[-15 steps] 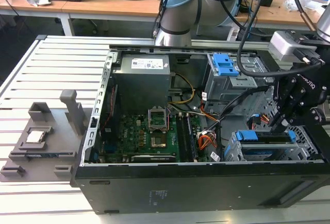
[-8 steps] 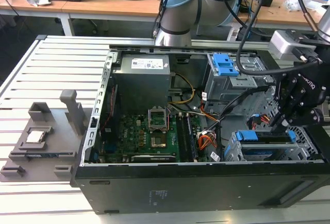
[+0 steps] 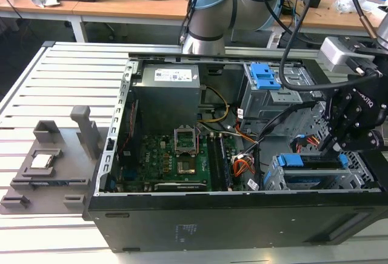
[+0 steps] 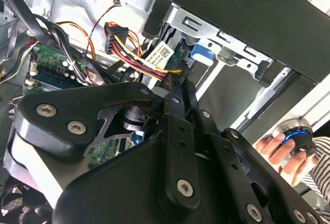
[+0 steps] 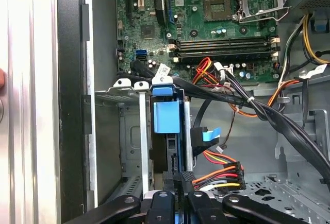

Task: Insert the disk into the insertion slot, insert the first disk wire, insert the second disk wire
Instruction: 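Insert the first disk wire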

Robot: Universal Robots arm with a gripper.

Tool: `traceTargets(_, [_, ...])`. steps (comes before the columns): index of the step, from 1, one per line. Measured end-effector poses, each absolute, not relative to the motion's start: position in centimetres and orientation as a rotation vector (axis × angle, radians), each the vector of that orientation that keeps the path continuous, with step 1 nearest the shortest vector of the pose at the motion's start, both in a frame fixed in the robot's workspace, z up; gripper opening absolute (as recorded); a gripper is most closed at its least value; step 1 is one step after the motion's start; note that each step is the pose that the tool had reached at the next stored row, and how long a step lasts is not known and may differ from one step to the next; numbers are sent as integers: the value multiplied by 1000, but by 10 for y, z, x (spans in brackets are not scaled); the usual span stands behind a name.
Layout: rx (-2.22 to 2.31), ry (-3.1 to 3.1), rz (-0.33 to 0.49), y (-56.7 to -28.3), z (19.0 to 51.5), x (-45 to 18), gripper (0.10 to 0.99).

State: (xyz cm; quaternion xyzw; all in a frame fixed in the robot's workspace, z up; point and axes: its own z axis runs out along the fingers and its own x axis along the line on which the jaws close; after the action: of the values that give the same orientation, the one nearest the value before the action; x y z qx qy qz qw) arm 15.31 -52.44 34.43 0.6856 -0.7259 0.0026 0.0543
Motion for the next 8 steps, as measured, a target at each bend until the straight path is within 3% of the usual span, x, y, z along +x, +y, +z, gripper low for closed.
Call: traceTargets(8, [2083, -2205, 8, -524, 344, 153, 165])
